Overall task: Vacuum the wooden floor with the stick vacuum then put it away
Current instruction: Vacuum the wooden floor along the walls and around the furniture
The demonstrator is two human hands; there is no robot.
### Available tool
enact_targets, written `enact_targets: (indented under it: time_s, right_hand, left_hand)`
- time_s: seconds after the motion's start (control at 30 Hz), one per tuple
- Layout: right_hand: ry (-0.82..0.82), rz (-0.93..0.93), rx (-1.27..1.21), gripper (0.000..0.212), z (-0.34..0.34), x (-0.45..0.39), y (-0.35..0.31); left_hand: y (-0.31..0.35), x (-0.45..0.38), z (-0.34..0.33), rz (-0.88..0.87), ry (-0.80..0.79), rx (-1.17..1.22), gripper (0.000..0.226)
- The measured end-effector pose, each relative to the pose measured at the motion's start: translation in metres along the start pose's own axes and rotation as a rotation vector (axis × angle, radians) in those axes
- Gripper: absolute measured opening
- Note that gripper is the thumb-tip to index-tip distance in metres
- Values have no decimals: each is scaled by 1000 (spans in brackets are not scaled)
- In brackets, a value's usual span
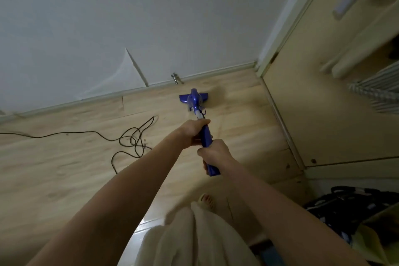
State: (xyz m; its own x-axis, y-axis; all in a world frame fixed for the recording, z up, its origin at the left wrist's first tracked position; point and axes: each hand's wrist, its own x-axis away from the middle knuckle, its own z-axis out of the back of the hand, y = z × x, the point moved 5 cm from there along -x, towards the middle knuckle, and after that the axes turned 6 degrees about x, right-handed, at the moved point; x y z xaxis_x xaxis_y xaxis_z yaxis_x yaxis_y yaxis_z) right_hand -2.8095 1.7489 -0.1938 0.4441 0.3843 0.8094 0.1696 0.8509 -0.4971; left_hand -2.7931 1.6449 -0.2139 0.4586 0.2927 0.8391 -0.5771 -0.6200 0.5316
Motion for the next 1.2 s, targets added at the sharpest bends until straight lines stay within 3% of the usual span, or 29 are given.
enact_targets:
  time_s: [0.2, 0.6, 0.77, 0.97, 1.2]
  right_hand:
    - [-1, 36, 41, 18, 21, -41, -21]
    - [52, 41, 142, 24, 61, -67, -10]
    - [105, 35, 171, 25, 66, -36, -8]
    - [108, -19, 150, 31, 31, 33, 17]
    - [126, -83, -81, 13, -43, 120, 33]
  left_hand:
    - [31, -33, -7, 2, 53, 44, 29]
    - [43, -62, -42, 2, -12, 61, 28]
    - [36, -43, -48, -59, -65, 21, 24]
    - [-8, 8, -34, -6, -156, -37, 18]
    - [-63, 78, 0, -9, -212, -163, 20]
